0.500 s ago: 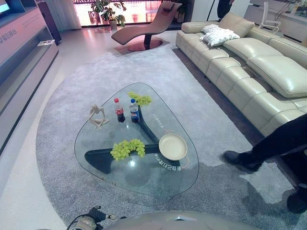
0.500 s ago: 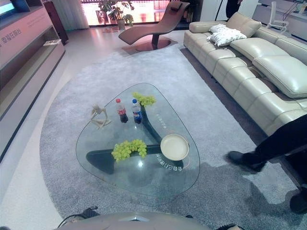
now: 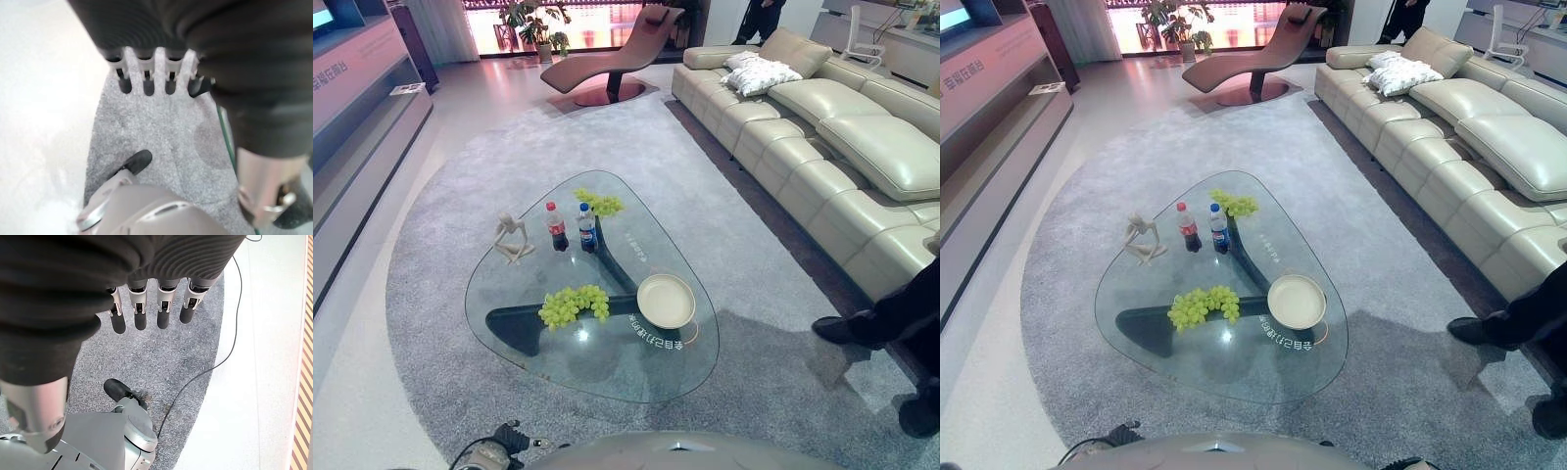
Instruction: Pick up fruits into the plate
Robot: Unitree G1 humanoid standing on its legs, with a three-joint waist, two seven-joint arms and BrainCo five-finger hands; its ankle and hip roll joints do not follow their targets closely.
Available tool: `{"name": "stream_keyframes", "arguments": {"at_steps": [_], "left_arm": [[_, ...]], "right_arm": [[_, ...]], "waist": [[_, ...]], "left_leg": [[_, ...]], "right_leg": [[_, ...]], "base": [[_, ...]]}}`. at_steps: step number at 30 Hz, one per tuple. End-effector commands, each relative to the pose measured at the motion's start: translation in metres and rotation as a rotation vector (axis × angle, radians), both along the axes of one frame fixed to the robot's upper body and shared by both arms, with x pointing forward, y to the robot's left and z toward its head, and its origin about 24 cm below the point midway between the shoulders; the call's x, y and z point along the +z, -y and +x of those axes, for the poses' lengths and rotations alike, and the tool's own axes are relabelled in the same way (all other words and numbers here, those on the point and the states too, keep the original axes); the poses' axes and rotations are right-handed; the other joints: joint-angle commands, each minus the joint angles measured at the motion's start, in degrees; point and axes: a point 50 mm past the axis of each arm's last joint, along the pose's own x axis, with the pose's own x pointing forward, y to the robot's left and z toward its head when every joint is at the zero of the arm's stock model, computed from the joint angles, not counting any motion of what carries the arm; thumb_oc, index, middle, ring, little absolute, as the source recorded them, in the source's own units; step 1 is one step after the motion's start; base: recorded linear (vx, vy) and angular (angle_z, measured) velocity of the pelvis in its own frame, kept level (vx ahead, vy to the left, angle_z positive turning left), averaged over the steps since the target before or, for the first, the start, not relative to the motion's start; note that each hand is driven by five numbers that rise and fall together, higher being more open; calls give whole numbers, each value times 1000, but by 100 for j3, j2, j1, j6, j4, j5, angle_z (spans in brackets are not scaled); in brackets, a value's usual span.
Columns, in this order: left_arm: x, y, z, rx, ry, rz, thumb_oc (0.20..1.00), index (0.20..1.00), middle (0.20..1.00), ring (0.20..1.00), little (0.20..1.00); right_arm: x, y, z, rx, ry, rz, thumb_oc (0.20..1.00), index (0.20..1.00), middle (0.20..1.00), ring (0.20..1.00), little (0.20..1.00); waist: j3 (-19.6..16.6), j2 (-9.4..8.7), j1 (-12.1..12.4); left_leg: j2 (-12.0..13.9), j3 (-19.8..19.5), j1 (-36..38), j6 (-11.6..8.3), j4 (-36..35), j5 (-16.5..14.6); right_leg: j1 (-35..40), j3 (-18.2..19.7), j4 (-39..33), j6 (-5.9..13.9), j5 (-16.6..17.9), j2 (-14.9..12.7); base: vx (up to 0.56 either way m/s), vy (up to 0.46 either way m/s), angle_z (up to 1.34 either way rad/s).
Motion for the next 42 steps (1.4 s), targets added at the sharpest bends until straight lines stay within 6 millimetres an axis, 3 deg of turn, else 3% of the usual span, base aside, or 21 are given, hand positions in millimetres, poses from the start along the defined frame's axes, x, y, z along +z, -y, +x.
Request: {"name": "stream_keyframes", "arguments": {"at_steps": [1, 7, 12, 13, 18, 24, 26, 27, 29, 30, 37, 42], "left_arm": [[7, -8, 27, -59, 65, 61, 1000, 1000, 1000, 1000, 1000], [13, -6, 45, -95, 167, 87, 1000, 1000, 1000, 1000, 1000], [35, -6, 91, -175, 389, 165, 1000, 1000, 1000, 1000, 1000], [36, -6, 93, -180, 394, 168, 1000, 1000, 1000, 1000, 1000], [79, -11, 152, -373, 638, 440, 1000, 1000, 1000, 1000, 1000], [149, 0, 223, -575, 912, 542, 1000, 1000, 1000, 1000, 1000], [168, 2, 235, -641, 977, 586, 1000, 1000, 1000, 1000, 1000], [187, -1, 246, -683, 1008, 628, 1000, 1000, 1000, 1000, 1000], [205, -4, 256, -742, 1038, 704, 1000, 1000, 1000, 1000, 1000], [230, -12, 268, -767, 1079, 799, 1000, 1000, 1000, 1000, 1000], [293, -23, 293, -899, 1137, 1081, 1000, 1000, 1000, 1000, 1000], [309, -20, 301, -986, 1118, 1161, 1000, 1000, 1000, 1000, 1000]], "right_arm": [[4, 2, 25, 14, 13, -22, 1000, 1000, 1000, 1000, 1000], [5, 5, 31, 16, 31, -29, 1000, 1000, 1000, 1000, 1000], [11, 14, 45, 5, 69, -42, 1000, 1000, 1000, 1000, 1000], [11, 15, 45, 5, 70, -43, 1000, 1000, 1000, 1000, 1000], [19, 26, 60, 23, 106, -70, 1000, 1000, 1000, 1000, 1000], [29, 37, 83, 51, 173, -118, 1000, 1000, 1000, 1000, 1000], [32, 41, 84, 51, 184, -133, 1000, 1000, 1000, 1000, 1000], [34, 44, 87, 53, 197, -138, 1000, 1000, 1000, 1000, 1000], [37, 47, 92, 55, 216, -143, 1000, 1000, 1000, 1000, 1000], [41, 50, 101, 68, 245, -146, 1000, 1000, 1000, 1000, 1000], [50, 57, 115, 60, 296, -151, 1000, 1000, 1000, 1000, 1000], [57, 61, 124, 71, 299, -166, 1000, 1000, 1000, 1000, 1000]], "waist": [[398, -52, 14], [495, -34, -33], [659, 44, -82], [662, 47, -82], [902, 180, -191], [1357, 334, -334], [1446, 366, -354], [1510, 370, -371], [1594, 371, -389], [1736, 349, -436], [2164, 241, -574], [2363, 240, -638]], "left_leg": [[-136, -89, 130, 224, 86, -634], [-133, -49, 58, 223, 107, -614], [-136, 3, -79, 226, 111, -568], [-136, 4, -83, 226, 111, -567], [-187, -8, -285, 253, 119, -516], [-258, 4, -671, 251, 101, -406], [-306, -25, -748, 259, 92, -391], [-316, -7, -815, 256, 109, -385], [-322, 1, -918, 244, 144, -360], [-311, 36, -1048, 226, 176, -319], [-335, 121, -1426, 189, 280, -250], [-409, 38, -1755, 197, 509, -295]], "right_leg": [[236, -124, 179, 10, -444, -20], [142, -63, 215, 4, -453, -7], [-34, 7, 241, -4, -438, 6], [-40, 10, 242, -4, -438, 6], [-296, 170, 281, -5, -404, 25], [-753, 291, 408, -22, -356, 34], [-830, 291, 418, -25, -337, 32], [-896, 284, 435, -32, -337, 27], [-994, 284, 473, -47, -332, 29], [-1147, 320, 551, -69, -339, 59], [-1534, 396, 643, -122, -290, 159], [-1885, 483, 829, -180, -300, 223]], "base": [[0, 0, 0], [-9, 1, -2], [-42, 8, -4], [-43, 22, -8], [-56, 44, -5], [-157, 65, -4], [-67, 65, -2], [-53, 43, -3], [-95, 17, -8], [-125, -1, -10], [-91, -29, -4], [-61, 7, -4]]}}
